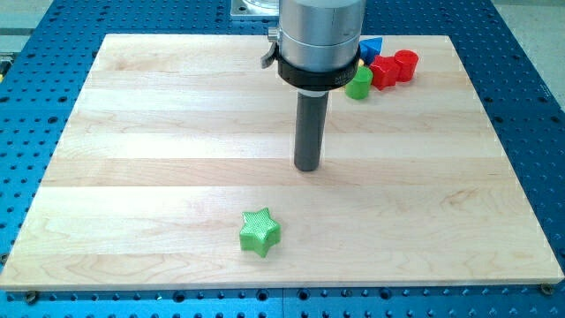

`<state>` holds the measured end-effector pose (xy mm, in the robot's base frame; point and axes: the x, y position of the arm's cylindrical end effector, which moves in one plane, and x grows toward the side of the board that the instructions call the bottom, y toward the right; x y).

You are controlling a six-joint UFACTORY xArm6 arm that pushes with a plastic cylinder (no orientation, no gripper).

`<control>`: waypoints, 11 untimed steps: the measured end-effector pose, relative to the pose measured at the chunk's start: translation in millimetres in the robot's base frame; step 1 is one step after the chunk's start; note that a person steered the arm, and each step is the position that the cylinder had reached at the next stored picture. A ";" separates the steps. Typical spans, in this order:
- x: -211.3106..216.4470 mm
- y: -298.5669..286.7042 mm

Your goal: Place your arm vertically below to the green circle

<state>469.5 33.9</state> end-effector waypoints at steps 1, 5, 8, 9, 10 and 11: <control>1.6 0.0; 7.3 0.0; 13.6 -0.7; 13.6 -1.3; 13.6 -1.3; 15.2 -1.3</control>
